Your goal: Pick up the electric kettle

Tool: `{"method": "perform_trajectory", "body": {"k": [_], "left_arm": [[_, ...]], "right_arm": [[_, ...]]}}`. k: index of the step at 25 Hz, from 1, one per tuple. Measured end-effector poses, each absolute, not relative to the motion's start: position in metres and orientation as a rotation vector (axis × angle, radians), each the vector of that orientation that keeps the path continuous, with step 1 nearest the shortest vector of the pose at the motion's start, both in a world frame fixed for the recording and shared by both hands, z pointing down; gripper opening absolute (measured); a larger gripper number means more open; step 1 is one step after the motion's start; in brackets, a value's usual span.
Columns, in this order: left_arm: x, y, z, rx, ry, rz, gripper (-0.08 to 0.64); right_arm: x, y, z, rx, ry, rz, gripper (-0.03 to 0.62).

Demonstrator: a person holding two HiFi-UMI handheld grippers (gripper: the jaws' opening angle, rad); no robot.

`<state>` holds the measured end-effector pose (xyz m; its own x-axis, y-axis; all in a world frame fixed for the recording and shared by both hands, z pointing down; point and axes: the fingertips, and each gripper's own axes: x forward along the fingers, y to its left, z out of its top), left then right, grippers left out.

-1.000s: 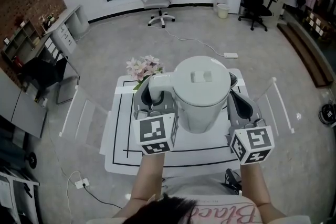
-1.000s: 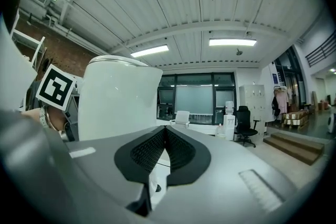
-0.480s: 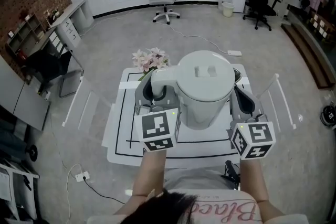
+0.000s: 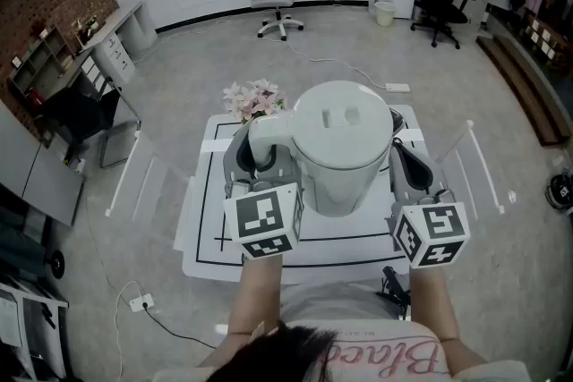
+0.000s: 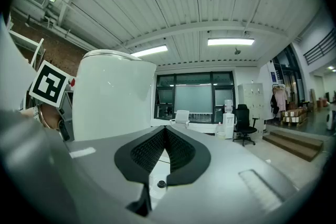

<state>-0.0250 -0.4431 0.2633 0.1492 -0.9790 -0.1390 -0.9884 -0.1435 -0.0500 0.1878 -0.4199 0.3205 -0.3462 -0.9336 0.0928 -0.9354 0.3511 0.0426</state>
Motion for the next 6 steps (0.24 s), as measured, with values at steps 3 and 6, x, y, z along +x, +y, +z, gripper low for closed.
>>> {"method": "perform_trajectory", "body": {"k": [3,6], "left_arm": [[-0.0244,-0.4419,0.2622,-2.279,1.967,0.127,0.099],[-0.0262,-0.4425,0.2617,-2.273,1.975,0.138,0.098]], "right_arm": [[0.1872,-0.4179,0.3211,1.730,-2.502,0.030,0.023],[0.1849,-0.4175,0.3228,1.718,-2.507,0.033,0.023]]}}
